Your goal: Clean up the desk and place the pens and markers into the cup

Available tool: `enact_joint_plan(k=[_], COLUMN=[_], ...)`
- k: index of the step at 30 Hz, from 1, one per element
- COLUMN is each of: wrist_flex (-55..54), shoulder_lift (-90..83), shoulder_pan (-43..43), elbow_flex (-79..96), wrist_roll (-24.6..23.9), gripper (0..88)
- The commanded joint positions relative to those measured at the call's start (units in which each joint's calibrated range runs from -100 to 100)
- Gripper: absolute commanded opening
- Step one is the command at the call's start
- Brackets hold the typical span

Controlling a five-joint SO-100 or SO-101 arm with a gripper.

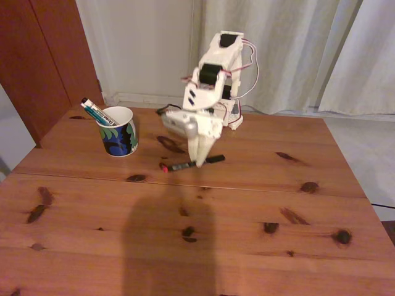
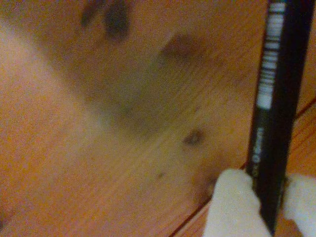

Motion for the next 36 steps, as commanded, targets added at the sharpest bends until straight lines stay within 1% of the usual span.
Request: enact_joint_plan(k=[1, 5, 7, 16, 20, 24, 28, 33, 36], wrist_flex=[-1.2, -1.2, -1.2, -1.2, -1.2, -1.5, -7.6, -22.0, -26.6], shoulder_lift=[-9.2, -15.8, -19.4, -33.5, -36.7, -38.3, -39.2, -39.3, -39.3], shoulder_pan=[1.2, 2.8, 3.3, 10.0, 13.5, 16.1, 17.2, 17.5, 18.4], elbow_flex=[2.7, 8.1, 10.9, 19.7, 20.4, 20.2, 22.8, 30.6, 33.4], wrist_roll=[0.1, 1.1, 2.9, 13.1, 18.6, 22.3, 23.3, 22.9, 22.9], gripper=[1.1, 1.1, 1.1, 1.1, 1.1, 1.1, 1.1, 1.2, 1.2])
